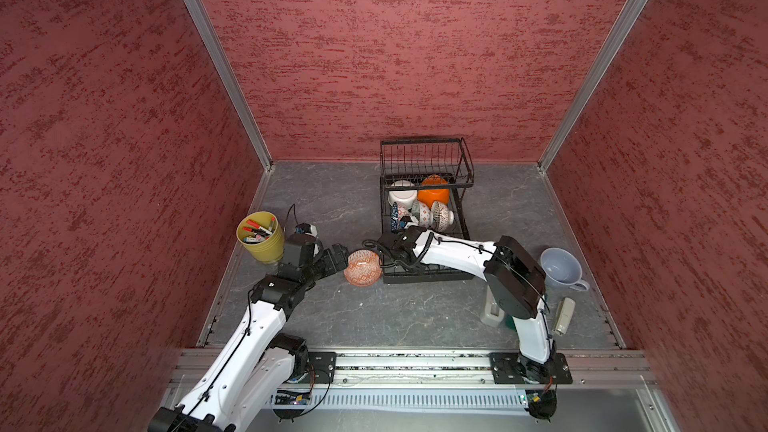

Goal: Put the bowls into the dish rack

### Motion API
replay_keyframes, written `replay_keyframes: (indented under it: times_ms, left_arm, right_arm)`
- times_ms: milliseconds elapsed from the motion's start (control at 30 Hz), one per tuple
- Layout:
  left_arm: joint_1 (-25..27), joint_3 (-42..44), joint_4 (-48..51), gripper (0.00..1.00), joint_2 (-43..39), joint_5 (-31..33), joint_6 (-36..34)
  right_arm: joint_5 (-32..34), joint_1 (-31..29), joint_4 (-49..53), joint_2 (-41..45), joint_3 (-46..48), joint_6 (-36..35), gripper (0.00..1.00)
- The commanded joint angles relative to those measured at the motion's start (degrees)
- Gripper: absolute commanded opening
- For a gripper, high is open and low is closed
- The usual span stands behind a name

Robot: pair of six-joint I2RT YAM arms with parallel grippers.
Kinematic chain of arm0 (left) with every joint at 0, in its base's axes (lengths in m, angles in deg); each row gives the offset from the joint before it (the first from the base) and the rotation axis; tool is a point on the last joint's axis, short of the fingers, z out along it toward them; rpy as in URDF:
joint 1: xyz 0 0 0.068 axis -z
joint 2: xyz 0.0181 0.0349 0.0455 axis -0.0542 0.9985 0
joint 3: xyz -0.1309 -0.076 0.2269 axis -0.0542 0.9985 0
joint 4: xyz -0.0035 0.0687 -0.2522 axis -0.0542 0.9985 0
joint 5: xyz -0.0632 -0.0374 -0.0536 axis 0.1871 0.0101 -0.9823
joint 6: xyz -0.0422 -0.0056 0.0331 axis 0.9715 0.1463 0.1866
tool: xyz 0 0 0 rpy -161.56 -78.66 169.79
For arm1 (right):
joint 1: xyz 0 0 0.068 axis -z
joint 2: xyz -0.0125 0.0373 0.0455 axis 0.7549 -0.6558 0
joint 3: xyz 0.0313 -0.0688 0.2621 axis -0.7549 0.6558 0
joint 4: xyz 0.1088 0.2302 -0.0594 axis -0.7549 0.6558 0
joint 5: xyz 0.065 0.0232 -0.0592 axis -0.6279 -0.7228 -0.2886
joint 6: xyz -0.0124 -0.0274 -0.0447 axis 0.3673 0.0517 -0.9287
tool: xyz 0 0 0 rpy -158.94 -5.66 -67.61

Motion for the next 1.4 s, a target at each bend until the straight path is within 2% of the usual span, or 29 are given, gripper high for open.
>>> replay_keyframes:
  times_ms: [0,433,1000,1233,1367]
  left_arm:
    - [-0.49,0.06,0.67,1.0,-0.61,-0.55,-0.56]
    - [-0.61,-0.82,1.52,0.99,0.53,-0.7,-0.65]
    - [-0.66,-2.94,3.74,1.0,4.38,-1.11,-0.74]
    - [-0.36,-3.6,5.43,0.99,5.91,-0.7,0.05]
    - [0.7,-4.23,6.56,1.0,7.13,0.3,0.49]
  right_arm:
    - [-1.32,-0.28,-2.14,2.63,-0.73,0.35,0.27]
    - [-7.3,-0.25,-9.75,7.71,-0.46,-3.66,0.45]
    - [-24.87,1.32,-23.63,17.33,3.03,-6.16,0.98]
    - [-34.27,2.72,-30.6,22.15,7.24,-5.64,0.99]
    - [-37.26,3.0,-33.75,23.91,9.24,-4.98,0.99]
